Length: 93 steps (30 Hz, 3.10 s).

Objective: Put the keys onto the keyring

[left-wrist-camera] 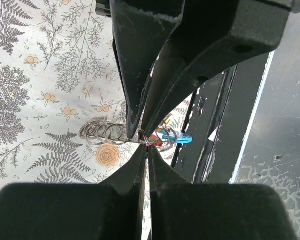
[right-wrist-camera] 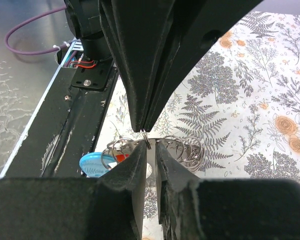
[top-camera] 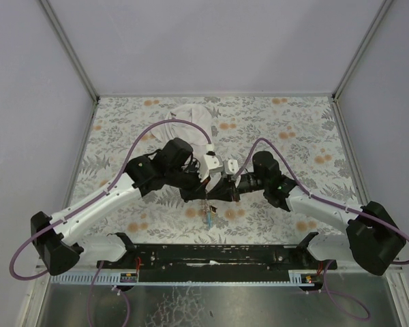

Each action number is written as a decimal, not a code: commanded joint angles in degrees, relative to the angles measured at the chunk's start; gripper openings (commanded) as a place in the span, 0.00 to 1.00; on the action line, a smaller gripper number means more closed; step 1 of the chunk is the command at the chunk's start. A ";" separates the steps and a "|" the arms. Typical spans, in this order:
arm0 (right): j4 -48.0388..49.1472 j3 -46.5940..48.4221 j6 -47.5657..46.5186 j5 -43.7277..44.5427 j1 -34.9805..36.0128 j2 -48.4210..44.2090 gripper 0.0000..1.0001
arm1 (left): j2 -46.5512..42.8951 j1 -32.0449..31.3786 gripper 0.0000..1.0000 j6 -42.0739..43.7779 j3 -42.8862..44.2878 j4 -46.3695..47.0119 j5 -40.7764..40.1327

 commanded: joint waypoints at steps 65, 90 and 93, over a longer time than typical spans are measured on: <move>41.94 -13.94 24.06 7.00 -0.08 -1.81 0.00 | -10.82 13.50 0.26 -35.95 -57.46 120.71 18.40; 42.76 -14.37 24.29 6.72 -0.12 -2.05 0.00 | -4.96 13.76 0.28 -37.84 -56.38 123.26 18.11; 42.82 -14.30 24.30 6.45 -0.08 -1.78 0.00 | -3.59 13.72 0.26 -38.85 -56.10 125.23 18.89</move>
